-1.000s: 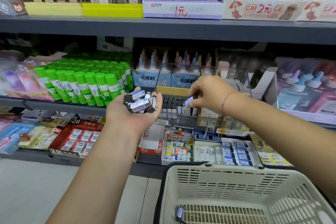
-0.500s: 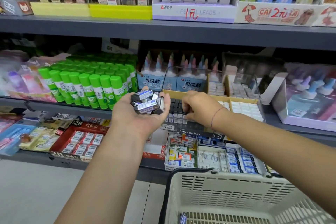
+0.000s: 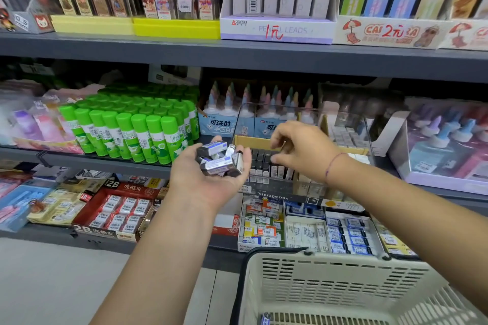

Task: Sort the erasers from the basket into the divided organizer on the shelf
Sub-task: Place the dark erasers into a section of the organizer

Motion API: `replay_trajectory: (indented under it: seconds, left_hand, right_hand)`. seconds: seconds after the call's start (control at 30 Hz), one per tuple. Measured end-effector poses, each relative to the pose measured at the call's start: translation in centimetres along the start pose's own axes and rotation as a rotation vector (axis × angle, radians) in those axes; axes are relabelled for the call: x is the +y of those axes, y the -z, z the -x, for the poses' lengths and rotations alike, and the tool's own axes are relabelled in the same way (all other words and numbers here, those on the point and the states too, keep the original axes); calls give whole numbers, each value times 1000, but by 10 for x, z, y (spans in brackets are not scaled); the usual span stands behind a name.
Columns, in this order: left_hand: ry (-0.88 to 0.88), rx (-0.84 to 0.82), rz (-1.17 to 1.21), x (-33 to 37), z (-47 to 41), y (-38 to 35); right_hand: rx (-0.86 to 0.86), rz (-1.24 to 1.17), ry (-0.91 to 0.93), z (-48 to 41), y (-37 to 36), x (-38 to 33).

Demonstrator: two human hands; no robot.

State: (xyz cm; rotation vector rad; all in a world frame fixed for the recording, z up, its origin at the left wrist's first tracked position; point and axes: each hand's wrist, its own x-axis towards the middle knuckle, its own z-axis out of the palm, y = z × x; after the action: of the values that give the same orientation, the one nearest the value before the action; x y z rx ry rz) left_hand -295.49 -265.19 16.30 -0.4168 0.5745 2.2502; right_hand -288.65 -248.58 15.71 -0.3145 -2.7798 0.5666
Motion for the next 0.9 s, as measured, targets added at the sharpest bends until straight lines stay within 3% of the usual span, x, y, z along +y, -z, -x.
replay_trajectory:
  seconds: [0.07,0.17,0.37,0.53,0.77,0.9]
  left_hand:
    - [32,-17,-33,-8,0,0]
    - [88,-56,-110,-18,-1,1]
    - [188,-80,-197,-32,0,0]
    - [165,-56,-137,-39,2,-1]
    - [121,-58,-119,-26,-5,0]
    - [85,-28,-85,-18,-7,-1]
  right_hand:
    - [86,-156,84,8,14,-15]
    - [19,-231,255,20,29,-37]
    - [-72,114,332,25,20,-55]
    - [-145,104,285,21,23,-58]
    - [-70,-496,39,22,58,-32]
    - [-106,-443,-147,15,42,-1]
